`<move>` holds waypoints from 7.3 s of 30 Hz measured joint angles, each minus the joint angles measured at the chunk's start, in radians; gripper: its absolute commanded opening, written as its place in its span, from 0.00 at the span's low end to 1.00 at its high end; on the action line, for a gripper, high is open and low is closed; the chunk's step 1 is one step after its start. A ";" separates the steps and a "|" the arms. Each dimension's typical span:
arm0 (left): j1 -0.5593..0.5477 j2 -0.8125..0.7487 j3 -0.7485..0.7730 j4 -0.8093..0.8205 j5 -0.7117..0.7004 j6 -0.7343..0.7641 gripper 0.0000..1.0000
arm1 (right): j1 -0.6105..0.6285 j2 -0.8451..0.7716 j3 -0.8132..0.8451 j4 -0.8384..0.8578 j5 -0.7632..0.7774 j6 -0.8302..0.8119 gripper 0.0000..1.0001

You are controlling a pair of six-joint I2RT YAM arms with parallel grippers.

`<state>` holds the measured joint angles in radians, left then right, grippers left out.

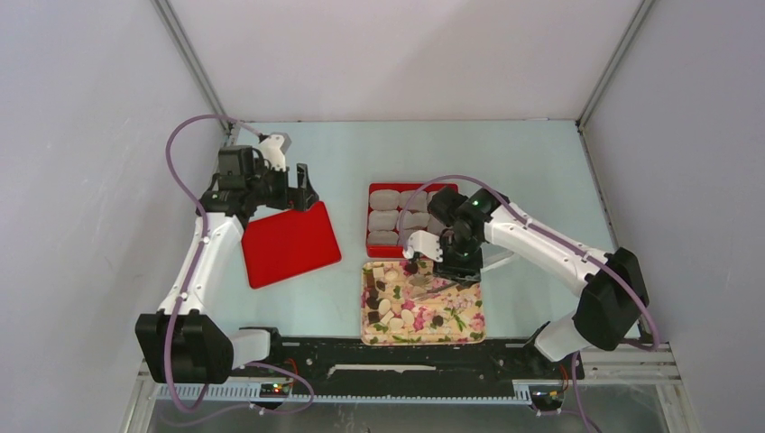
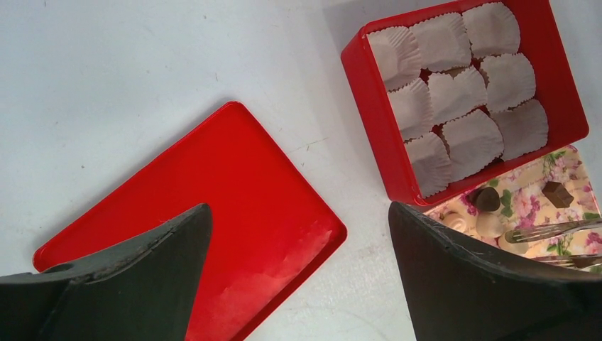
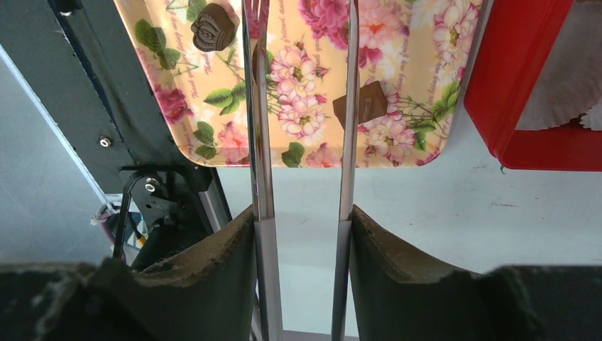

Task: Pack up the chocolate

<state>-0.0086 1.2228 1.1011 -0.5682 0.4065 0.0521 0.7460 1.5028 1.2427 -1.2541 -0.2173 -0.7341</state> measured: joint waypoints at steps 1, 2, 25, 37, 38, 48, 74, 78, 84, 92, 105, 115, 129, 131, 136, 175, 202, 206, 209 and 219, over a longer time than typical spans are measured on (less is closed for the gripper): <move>0.000 0.000 -0.002 0.002 0.000 0.000 1.00 | 0.004 0.002 -0.003 0.003 0.005 0.002 0.46; 0.000 0.000 -0.004 0.003 0.001 0.000 1.00 | 0.009 0.004 -0.006 0.005 0.013 0.004 0.45; 0.000 -0.006 -0.019 0.022 0.045 0.000 0.98 | -0.029 -0.028 0.162 -0.037 0.040 0.016 0.22; 0.000 -0.085 -0.048 0.009 0.042 0.023 0.97 | -0.149 0.248 0.466 0.121 0.050 0.073 0.21; 0.000 -0.088 -0.048 0.007 0.043 0.025 0.97 | -0.156 0.286 0.497 0.134 0.055 0.086 0.21; 0.000 -0.100 -0.048 0.004 0.042 0.027 0.97 | -0.192 0.503 0.757 0.167 0.049 0.162 0.24; 0.000 -0.118 -0.062 0.005 0.042 0.028 0.98 | -0.181 0.597 0.774 0.157 0.029 0.188 0.38; 0.000 -0.129 -0.075 0.008 0.043 0.032 0.98 | -0.181 0.598 0.774 0.158 0.024 0.190 0.40; 0.000 -0.130 -0.075 0.009 0.043 0.035 0.98 | -0.181 0.598 0.764 0.166 0.018 0.196 0.38; 0.000 -0.131 -0.075 0.009 0.043 0.035 0.98 | -0.181 0.477 0.563 0.192 0.022 0.185 0.35; 0.000 -0.098 -0.075 0.008 0.042 0.046 0.97 | -0.167 -0.071 0.112 0.154 -0.017 0.125 0.32; 0.000 -0.089 -0.075 0.008 0.042 0.046 0.97 | -0.124 -0.071 -0.034 0.133 -0.050 0.114 0.35; 0.000 -0.089 -0.075 0.008 0.042 0.046 0.97 | -0.090 -0.060 -0.046 0.117 -0.068 0.098 0.46; 0.000 -0.089 -0.075 0.008 0.043 0.046 0.97 | -0.088 -0.064 -0.060 0.116 -0.068 0.098 0.46; 0.000 -0.089 -0.075 0.008 0.043 0.046 0.97 | -0.081 -0.063 -0.076 0.116 -0.068 0.098 0.45; 0.000 -0.089 -0.075 0.013 0.044 0.047 0.98 | 0.032 0.099 -0.044 0.172 0.003 0.106 0.31; 0.000 -0.090 -0.075 0.014 0.050 0.046 0.98 | -0.225 -0.039 0.099 0.197 -0.018 0.120 0.23; 0.000 -0.090 -0.075 0.013 0.050 0.046 0.98 | -0.257 0.074 0.163 0.259 0.022 0.170 0.24; 0.000 -0.093 -0.075 0.014 0.050 0.046 0.98 | -0.281 0.147 0.219 0.286 0.027 0.205 0.25; 0.000 -0.105 -0.097 0.022 0.050 0.053 0.98 | -0.316 0.288 0.323 0.306 0.013 0.241 0.28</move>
<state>-0.0086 1.1183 1.0039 -0.5465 0.4564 0.1047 0.4301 1.7905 1.5661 -0.9482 -0.2043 -0.4931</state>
